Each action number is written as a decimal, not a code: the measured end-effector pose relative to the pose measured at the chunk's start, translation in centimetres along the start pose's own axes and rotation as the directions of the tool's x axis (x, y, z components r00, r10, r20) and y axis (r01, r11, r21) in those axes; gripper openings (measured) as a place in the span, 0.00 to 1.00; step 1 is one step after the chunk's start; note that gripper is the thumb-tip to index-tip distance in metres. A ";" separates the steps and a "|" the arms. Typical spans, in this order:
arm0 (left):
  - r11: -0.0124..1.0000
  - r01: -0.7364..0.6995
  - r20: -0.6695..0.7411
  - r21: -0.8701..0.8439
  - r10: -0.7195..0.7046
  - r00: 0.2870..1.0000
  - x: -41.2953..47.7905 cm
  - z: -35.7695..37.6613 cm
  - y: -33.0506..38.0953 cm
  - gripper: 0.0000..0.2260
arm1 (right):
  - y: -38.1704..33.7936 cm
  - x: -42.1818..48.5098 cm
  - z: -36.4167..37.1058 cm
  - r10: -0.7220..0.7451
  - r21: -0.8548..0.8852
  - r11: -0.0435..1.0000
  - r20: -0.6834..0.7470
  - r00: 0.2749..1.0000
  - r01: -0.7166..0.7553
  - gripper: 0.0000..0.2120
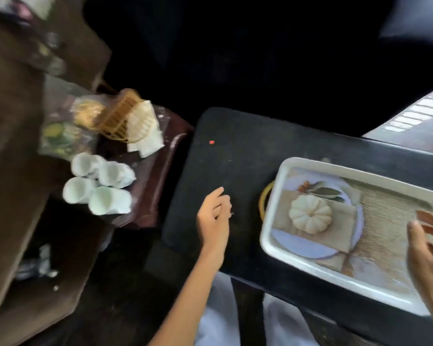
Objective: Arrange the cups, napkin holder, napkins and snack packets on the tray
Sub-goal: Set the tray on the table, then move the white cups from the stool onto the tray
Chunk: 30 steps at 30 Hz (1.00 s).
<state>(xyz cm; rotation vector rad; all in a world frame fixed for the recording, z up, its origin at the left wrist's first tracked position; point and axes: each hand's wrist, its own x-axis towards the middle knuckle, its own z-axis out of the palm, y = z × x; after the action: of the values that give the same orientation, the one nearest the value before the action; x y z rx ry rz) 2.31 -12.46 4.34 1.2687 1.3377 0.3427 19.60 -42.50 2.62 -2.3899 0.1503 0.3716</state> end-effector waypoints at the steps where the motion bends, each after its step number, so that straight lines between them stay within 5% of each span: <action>1: 1.000 -0.021 -0.016 -0.011 0.021 1.000 -0.4 -1.4 0.4 0.11 | -1.4 -0.8 0.8 -0.018 0.041 0.999 0.069 0.997 0.015 0.29; 3: 0.998 -0.046 -0.057 -0.031 0.044 0.997 -0.8 -4.8 1.0 0.11 | -4.7 -2.7 3.5 -0.084 0.068 0.995 0.190 0.978 0.072 0.33; 6: 0.995 -0.081 -0.150 -0.063 0.071 0.986 -0.8 -10.2 1.7 0.13 | -10.9 -6.6 7.5 -0.283 0.091 0.959 0.234 0.930 0.269 0.18; 15: 0.983 -0.156 -0.522 -0.098 0.083 0.849 4.5 -25.7 1.5 0.11 | -23.2 -17.2 21.8 -0.485 0.273 0.874 0.439 0.756 0.402 0.08; 23: 0.974 -0.016 -0.416 -0.225 -0.081 0.906 10.1 -28.4 -0.5 0.09 | -27.6 -24.6 31.9 -0.620 0.309 0.776 0.533 0.576 0.549 0.14; 30: 0.970 -0.003 -0.351 -0.242 -0.084 0.933 11.6 -27.5 -0.9 0.10 | -26.8 -26.0 35.2 -0.586 0.262 0.800 0.534 0.610 0.539 0.16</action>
<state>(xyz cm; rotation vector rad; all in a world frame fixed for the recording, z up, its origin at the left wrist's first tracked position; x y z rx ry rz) -17.85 9.60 4.60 1.0031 1.5746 0.7131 -7.47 1.11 2.53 -1.9819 -0.8590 0.7632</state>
